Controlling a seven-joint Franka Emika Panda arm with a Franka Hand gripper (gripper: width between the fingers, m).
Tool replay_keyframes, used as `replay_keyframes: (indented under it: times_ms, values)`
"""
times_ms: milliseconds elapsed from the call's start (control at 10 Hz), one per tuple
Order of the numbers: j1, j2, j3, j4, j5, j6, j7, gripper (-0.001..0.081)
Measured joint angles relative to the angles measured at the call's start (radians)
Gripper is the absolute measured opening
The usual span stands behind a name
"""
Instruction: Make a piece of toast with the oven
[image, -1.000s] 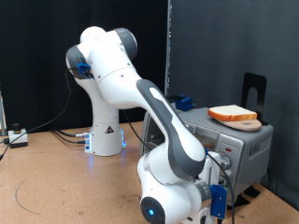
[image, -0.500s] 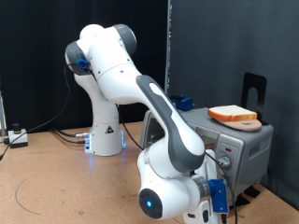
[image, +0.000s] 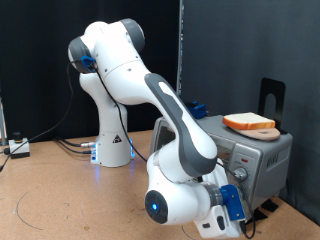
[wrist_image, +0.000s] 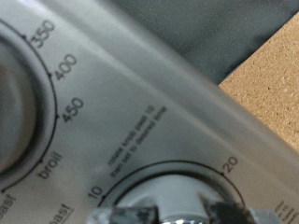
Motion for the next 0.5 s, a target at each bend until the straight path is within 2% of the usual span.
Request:
replay_keyframes:
  times_ms: [500]
  values:
    - [-0.008,-0.002,0.003,-0.014,0.027,0.007,-0.094,0.0095]
